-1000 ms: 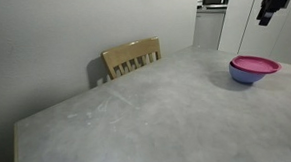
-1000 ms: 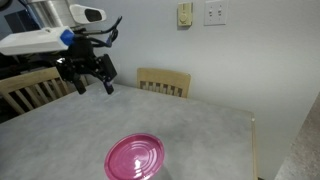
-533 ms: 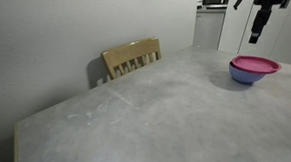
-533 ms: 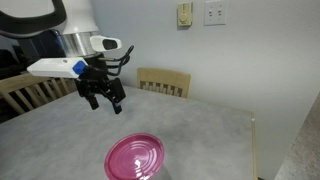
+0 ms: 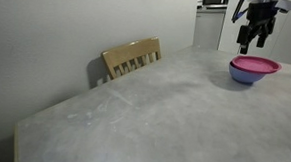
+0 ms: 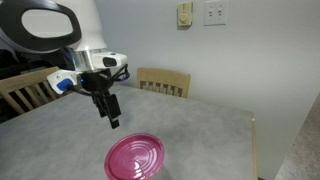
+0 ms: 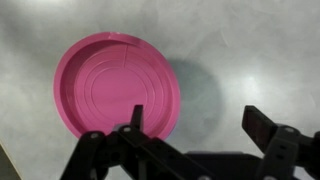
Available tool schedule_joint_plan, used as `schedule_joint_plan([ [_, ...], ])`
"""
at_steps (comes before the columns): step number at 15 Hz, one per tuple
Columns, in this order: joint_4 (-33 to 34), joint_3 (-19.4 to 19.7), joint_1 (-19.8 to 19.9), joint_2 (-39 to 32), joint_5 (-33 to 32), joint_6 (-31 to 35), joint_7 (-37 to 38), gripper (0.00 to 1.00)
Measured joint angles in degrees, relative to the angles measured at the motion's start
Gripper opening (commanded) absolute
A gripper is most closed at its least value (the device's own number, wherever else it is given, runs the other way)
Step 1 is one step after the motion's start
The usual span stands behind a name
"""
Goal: Remove the pink plate from the blue bowl
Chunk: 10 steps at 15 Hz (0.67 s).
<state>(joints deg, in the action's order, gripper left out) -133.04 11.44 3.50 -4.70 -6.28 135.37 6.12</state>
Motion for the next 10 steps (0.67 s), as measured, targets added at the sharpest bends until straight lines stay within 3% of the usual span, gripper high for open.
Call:
schedule_joint_plan([
  [4, 0.0, 0.0, 1.9, -3.8, 6.1, 0.1, 2.4, 1.0],
  [10, 0.0, -0.4, 3.5, -7.7, 13.7, 2.0, -2.9, 1.0],
])
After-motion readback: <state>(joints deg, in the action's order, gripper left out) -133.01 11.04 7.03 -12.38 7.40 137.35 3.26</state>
